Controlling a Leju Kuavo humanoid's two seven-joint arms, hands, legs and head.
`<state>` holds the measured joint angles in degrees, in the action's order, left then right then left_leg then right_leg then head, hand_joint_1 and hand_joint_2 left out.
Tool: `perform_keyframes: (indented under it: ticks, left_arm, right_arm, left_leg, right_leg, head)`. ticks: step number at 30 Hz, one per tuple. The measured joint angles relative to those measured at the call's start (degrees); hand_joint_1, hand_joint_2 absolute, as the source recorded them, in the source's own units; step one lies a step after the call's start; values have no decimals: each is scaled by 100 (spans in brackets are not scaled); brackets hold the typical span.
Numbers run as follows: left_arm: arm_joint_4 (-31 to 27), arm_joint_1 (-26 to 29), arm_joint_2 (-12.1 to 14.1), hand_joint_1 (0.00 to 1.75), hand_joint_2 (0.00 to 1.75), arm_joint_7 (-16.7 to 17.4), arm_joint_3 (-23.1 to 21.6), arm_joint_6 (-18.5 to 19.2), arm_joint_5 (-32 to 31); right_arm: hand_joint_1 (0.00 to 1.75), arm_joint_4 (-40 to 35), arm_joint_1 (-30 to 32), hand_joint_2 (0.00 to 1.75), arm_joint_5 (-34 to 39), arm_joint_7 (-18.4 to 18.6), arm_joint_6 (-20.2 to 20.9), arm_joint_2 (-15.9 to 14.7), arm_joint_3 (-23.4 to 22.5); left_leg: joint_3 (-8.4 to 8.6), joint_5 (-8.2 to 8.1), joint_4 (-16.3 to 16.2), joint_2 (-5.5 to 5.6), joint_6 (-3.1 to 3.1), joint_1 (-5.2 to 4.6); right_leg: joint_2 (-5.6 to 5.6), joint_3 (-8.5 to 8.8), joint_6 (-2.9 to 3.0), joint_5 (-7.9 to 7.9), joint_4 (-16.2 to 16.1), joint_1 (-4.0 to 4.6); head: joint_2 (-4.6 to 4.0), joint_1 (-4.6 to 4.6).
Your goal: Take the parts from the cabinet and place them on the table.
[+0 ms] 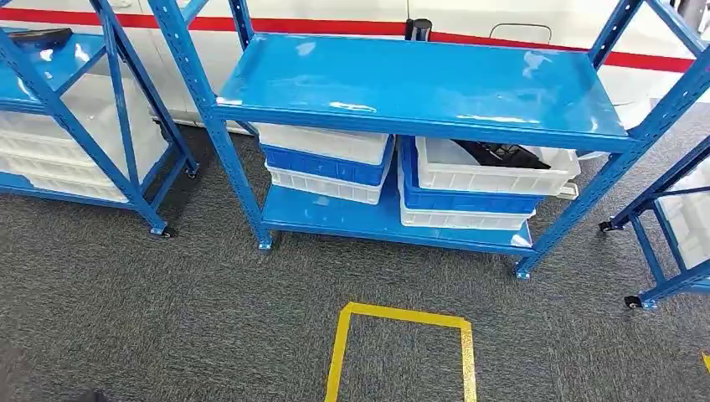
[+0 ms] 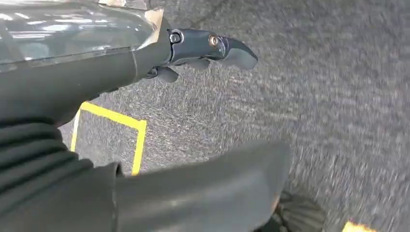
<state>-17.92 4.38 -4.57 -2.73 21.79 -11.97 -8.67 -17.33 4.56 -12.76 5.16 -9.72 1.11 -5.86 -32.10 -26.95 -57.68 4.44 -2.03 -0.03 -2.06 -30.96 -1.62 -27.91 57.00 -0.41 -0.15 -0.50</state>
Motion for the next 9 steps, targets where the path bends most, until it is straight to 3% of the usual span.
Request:
perform_keyframes:
  ticks: [9]
  left_arm:
    - [-225, 250, 244, 0, 0, 166, -1264, 779, 572]
  right_arm:
    - [0, -247, 218, 0, 832, -314, 631, -44, 306]
  left_leg:
    - [-3, -1, 0, 0, 1, 0]
  right_leg:
    - [0, -1, 0, -1, 0, 0]
  head:
    - [0, 0]
